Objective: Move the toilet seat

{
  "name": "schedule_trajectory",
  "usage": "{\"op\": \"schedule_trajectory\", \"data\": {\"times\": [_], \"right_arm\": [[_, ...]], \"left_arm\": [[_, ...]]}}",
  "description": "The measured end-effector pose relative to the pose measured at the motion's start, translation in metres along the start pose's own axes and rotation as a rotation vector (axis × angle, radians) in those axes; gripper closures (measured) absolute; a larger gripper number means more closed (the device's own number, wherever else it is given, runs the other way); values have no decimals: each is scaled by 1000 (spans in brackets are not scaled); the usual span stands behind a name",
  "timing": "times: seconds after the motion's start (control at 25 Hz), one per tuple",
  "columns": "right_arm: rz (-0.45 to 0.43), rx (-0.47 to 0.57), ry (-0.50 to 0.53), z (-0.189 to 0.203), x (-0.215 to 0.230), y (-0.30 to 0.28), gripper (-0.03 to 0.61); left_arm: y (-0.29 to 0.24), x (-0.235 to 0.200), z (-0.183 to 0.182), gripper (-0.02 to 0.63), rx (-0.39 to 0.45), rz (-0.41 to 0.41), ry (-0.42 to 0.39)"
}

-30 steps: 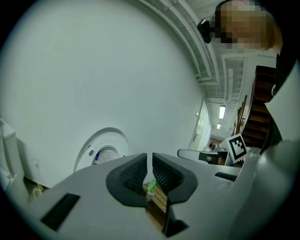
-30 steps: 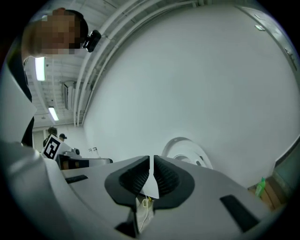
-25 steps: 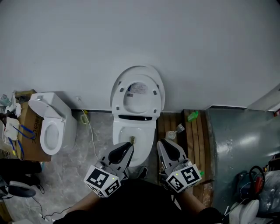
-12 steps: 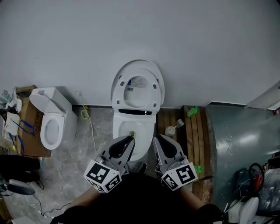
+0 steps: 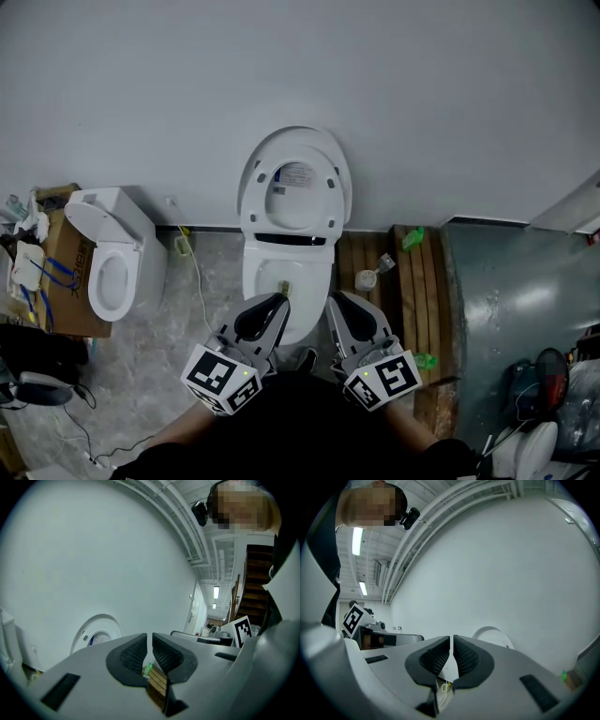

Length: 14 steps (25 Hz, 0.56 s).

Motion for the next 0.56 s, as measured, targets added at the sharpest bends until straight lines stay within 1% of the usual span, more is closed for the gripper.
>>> {"op": "schedule_trajectory", "data": {"times": [0.28,0.56], "right_arm": [[10,5,-31,3,10,5,529],[8,5,-44,5,26,5,529]], "left_arm": [[-6,0,3,568,-13,-22,-1],[-24,3,4,568,-27,-25,-5]]}}
Point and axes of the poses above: the fingertips, and each gripper's own axes: y backward along the fingers, x to its right, z out of its underside, the point moved 9 cm from there along y, backward along the fingers, and after that the axes turned 1 degree about z, right-handed, at the moved point
